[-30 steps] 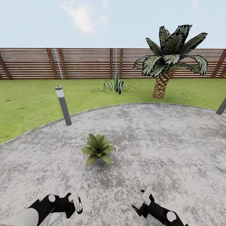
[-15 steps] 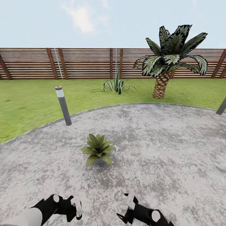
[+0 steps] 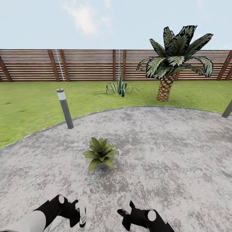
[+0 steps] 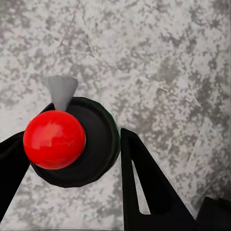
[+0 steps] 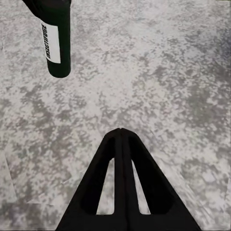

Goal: Pick up the pesticide atomizer in the garden and spray insectifuge to fully cover both potted plants in the garden.

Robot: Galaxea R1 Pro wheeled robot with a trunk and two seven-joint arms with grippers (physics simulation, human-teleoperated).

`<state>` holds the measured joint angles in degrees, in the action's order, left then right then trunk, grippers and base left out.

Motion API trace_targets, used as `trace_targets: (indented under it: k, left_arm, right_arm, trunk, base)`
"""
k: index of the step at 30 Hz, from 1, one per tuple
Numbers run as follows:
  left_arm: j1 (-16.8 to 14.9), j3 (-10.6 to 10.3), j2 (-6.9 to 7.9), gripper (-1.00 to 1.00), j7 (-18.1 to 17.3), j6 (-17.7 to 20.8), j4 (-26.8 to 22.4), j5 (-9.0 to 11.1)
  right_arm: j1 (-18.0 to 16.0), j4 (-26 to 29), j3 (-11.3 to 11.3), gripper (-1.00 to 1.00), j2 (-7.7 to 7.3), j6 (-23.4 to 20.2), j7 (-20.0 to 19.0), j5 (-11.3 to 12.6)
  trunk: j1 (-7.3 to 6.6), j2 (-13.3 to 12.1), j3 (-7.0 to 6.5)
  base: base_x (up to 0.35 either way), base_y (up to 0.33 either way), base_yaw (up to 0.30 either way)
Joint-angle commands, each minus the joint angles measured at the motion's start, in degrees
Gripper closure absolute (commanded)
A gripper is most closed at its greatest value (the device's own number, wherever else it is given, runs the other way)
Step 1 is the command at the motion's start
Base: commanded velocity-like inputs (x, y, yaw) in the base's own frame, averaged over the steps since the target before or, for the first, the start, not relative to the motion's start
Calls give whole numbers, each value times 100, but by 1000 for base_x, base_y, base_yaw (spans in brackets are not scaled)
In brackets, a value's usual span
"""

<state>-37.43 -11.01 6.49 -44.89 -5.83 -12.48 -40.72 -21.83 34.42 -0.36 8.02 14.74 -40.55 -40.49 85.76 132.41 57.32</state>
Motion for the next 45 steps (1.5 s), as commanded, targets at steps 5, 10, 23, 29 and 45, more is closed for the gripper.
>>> trace_targets:
  k: [5, 10, 23, 29, 45]
  left_arm:
    - [-2, -274, -67, 100, 6, -15, -25, -58]
    - [-2, -278, -94, 100, 13, -14, -33, -58]
    - [-2, -441, -347, 100, 30, 221, -112, -59]
    - [24, -656, -442, 100, 33, 274, -114, -58]
    - [25, -753, -664, 100, 7, 274, -114, -439]
  right_arm:
    - [-6, 376, -8, 100, 198, -857, -284, -48]
    - [-6, 564, -8, 100, 198, -1154, -283, -47]
    - [-6, 589, 9, 100, 198, -1228, -311, -38]
    - [-6, 584, 536, 100, 198, -1228, -310, -23]
    - [-6, 600, 704, 100, 198, -1228, -304, -11]
  trunk:
    - [-1, 2, 5]
    - [-1, 2, 5]
    - [-1, 2, 5]
    - [-1, 2, 5]
    - [-1, 2, 5]
  base:
    - [0, 0, 0]
    - [0, 0, 0]
    - [0, 0, 0]
    - [0, 0, 0]
    - [0, 0, 0]
